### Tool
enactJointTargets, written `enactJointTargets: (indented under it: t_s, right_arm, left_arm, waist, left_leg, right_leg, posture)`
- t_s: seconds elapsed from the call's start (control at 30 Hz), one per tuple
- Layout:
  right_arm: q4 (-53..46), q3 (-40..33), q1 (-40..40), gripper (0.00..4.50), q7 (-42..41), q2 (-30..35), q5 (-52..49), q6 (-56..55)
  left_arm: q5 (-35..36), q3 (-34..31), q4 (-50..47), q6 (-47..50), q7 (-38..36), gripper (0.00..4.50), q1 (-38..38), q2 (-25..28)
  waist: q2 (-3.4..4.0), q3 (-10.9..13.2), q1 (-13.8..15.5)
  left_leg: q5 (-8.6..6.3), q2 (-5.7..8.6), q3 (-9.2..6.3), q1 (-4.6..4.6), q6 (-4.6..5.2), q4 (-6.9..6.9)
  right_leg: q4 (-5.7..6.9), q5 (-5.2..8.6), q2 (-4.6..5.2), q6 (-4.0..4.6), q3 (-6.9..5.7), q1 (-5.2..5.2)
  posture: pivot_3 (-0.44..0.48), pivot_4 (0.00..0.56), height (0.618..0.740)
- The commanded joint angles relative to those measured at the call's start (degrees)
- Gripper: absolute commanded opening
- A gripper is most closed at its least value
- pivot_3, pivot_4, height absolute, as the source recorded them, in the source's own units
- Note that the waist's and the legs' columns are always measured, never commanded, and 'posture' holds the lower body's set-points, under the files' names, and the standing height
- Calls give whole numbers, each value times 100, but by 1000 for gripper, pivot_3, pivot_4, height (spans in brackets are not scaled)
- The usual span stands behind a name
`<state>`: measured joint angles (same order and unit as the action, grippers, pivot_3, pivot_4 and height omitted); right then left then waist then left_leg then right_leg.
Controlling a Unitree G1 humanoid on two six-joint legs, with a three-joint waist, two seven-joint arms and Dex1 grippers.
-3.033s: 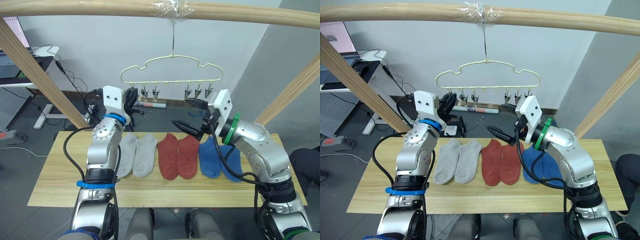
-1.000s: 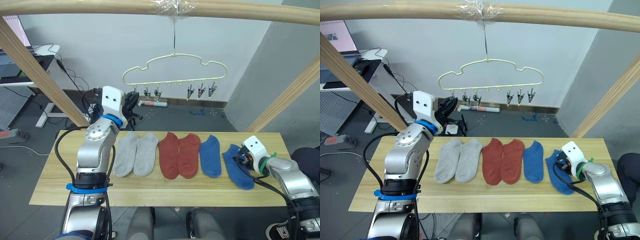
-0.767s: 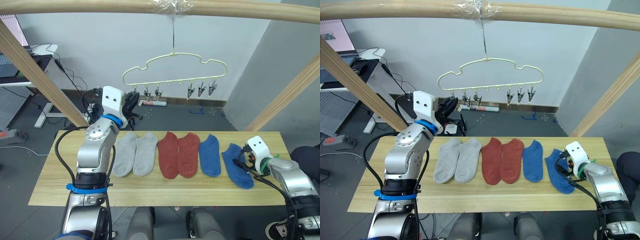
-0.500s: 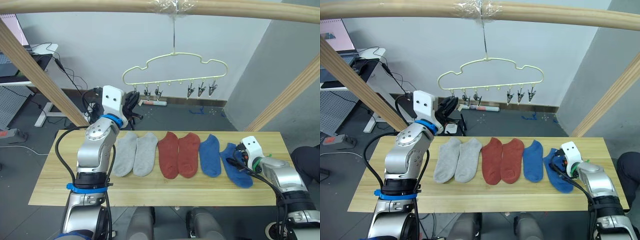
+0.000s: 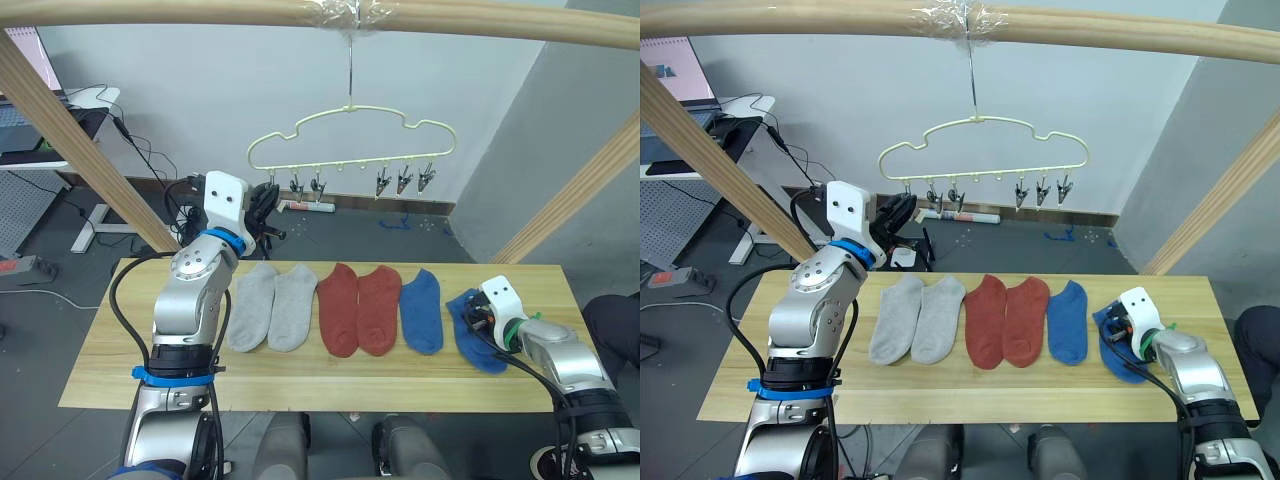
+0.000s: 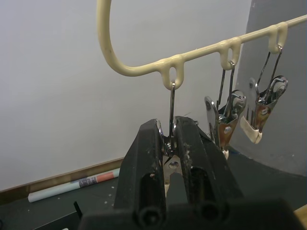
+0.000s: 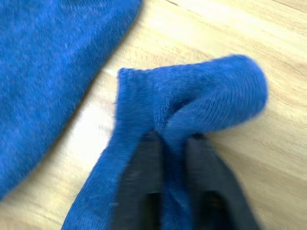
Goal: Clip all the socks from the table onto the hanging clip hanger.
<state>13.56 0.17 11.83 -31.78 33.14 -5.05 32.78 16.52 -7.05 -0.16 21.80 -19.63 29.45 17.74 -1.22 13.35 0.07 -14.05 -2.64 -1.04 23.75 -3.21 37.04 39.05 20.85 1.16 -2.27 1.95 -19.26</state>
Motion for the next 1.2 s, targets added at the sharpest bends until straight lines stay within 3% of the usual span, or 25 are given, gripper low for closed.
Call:
enactJointTargets:
  t_s: [0.03,0.17,0.27,0.47,0.53,0.7,0.87,1.2]
  right_arm:
    - [-533,-49,-285,29,-265,255,-15,-156]
    - [-1798,-14,-461,29,-998,666,-369,-145]
    - [-2742,-25,-436,29,-1337,818,-718,88]
    - [-4025,392,302,29,-1120,-78,-1840,1484]
    - [-3971,600,627,29,-804,-674,-1993,1838]
    - [-3552,1034,1077,29,-425,-1438,-1917,1958]
    - [-2860,1270,1677,29,-194,-2047,-1771,1682]
    - [-2069,1168,2443,29,-181,-2494,-1704,1327]
  left_arm:
    - [123,-80,-141,96,-32,128,54,-2]
    - [385,-155,-171,367,-149,128,78,23]
    - [980,-420,-245,1058,-125,128,204,-42]
    - [2844,-1437,-142,2994,140,128,653,-101]
    - [3269,-1670,-100,3436,300,128,765,-112]
    - [4092,-2046,-42,4123,724,128,977,-203]
    - [4300,-1943,-173,4396,752,128,932,-62]
    - [4311,-1806,-279,4322,749,128,878,46]
  waist:
    - [1,0,3]
    - [12,9,-18]
    - [10,16,-37]
    - [-4,27,-28]
    - [-8,31,-27]
    - [-24,46,9]
    - [-26,50,-22]
    - [-25,51,-23]
  left_leg:
    - [0,1,1,0,0,-1]
    - [0,2,7,3,0,-4]
    - [0,4,12,2,0,-4]
    - [3,-2,-20,7,-6,-3]
    - [4,-3,-24,8,-7,-3]
    - [5,2,-29,16,-9,0]
    - [6,-1,-28,17,-11,-2]
    - [11,-3,-24,19,-20,-7]
  right_leg:
    - [0,0,0,0,1,-1]
    - [-3,0,0,0,7,-7]
    - [0,0,-8,0,15,-10]
    - [3,0,-19,0,-9,-8]
    - [3,0,-15,0,-11,-9]
    - [-1,0,4,0,-13,-12]
    - [2,0,3,0,-11,-21]
    - [7,0,-1,0,-4,-36]
  posture:
    - [56,244,740]
    - [51,239,740]
    - [55,239,740]
    - [53,241,740]
    - [47,242,740]
    - [45,243,740]
    - [47,244,740]
    - [47,244,740]
